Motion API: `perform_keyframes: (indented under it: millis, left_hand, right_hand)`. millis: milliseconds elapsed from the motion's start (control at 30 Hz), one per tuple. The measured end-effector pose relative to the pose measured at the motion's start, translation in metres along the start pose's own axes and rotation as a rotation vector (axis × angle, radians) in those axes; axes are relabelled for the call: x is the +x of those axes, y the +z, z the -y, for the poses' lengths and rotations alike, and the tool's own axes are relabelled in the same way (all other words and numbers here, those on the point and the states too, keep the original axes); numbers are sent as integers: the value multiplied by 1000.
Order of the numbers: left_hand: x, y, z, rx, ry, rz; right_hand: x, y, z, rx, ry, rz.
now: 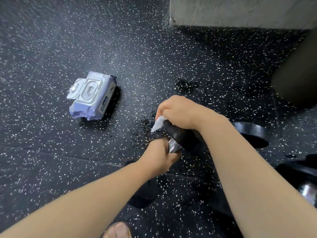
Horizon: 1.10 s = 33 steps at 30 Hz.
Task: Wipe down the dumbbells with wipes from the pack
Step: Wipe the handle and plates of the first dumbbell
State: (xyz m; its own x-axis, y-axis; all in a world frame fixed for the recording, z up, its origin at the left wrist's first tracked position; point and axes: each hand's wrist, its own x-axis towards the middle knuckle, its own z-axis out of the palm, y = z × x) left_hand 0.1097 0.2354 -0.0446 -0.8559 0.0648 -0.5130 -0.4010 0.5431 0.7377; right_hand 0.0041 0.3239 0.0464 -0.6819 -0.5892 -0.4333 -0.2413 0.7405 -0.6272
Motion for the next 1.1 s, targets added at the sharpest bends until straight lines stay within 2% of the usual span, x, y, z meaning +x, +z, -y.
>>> perform_keyframes:
  millis: [133, 267, 367, 433, 533, 700, 800, 900, 967, 1100]
  left_hand:
    - [0, 1, 3, 49, 25, -14]
    - [3, 4, 4, 79, -1, 14]
    - [1, 2, 2, -4, -10, -44]
    - [-2, 0, 4, -52, -10, -64]
    - [-5, -2, 6, -96, 10, -66]
    - [-14, -5, 5, -119, 80, -65]
    - [-13, -7, 5, -131, 44, -80]
    - [-9, -9, 1, -137, 18, -101]
    - [-9, -9, 0, -87, 23, -115]
    - [-14, -11, 1, -75, 40, -139]
  right_hand:
    - [6, -4, -8, 95, 139, 92]
    - [-7, -5, -6, 124, 79, 72]
    - [-22, 4, 2, 61, -11, 31]
    - [-19, 6, 3, 104, -41, 28]
    - [-3, 2, 0, 251, 15, 22]
    - [12, 7, -15, 310, 167, 54]
    - [14, 11, -23, 252, 170, 20]
    - [14, 14, -25, 304, 86, -117]
    - [10, 15, -18, 334, -14, -150]
    - [9, 14, -3, 342, -92, -7]
